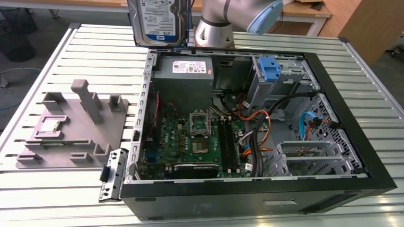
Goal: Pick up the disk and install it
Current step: 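Pick up the disk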
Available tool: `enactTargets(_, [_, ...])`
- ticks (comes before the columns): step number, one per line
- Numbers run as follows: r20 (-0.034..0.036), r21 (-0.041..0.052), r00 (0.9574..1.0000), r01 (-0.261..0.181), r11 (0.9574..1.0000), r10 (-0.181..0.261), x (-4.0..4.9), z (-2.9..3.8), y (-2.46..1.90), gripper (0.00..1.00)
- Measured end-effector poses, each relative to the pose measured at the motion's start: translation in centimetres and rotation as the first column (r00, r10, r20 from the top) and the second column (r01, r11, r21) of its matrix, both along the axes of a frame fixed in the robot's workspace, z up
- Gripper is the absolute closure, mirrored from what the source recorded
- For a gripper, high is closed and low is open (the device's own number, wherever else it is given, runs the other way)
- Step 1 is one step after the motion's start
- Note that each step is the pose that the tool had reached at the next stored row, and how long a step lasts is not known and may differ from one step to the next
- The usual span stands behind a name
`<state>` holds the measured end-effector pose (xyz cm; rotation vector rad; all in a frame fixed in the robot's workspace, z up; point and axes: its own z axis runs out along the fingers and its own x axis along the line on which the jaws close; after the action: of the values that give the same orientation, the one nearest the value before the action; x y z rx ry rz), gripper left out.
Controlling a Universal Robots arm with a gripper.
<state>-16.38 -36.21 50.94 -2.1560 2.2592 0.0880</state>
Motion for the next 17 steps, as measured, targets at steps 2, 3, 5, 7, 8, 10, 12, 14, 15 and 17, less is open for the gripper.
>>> enactTargets(2, [0.0, 0.0, 1.0, 0.0, 1.0, 0.0, 0.12, 0.0, 0.0, 0.65])
enactTargets(3, [0.0, 0.0, 1.0, 0.0, 1.0, 0.0, 0.13, 0.0, 0.0, 0.65])
enactTargets(5, [-0.0001, -0.0001, 1.0, 0.0, 1.0, 0.0, 0.21, 0.0, 0.0, 0.65])
enactTargets(7, [0.0, 0.0, 1.0, 0.0, 1.0, 0.0, 0.3, 0.0, 0.0, 0.65])
enactTargets(8, [0.0, -0.0001, 1.0, 0.0, 1.0, 0.0, 0.36, 0.0, 0.0, 0.65])
enactTargets(10, [0.0, 0.0, 1.0, 0.0, 1.0, 0.0, 0.43, 0.0, 0.0, 0.65])
enactTargets(12, [0.0, 0.0, 1.0, 0.0, 1.0, 0.0, 0.45, 0.0, 0.0, 0.65])
enactTargets(14, [0.0, 0.0, 1.0, 0.0, 1.0, 0.0, 0.46, 0.0, 0.0, 0.65])
enactTargets(15, [0.0001, 0.0, 1.0, 0.0, 1.0, 0.0, 0.48, 0.0, 0.0, 0.65])
enactTargets(17, [0.0, 0.0, 1.0, 0.0, 1.0, 0.0, 0.53, 0.0, 0.0, 0.65])
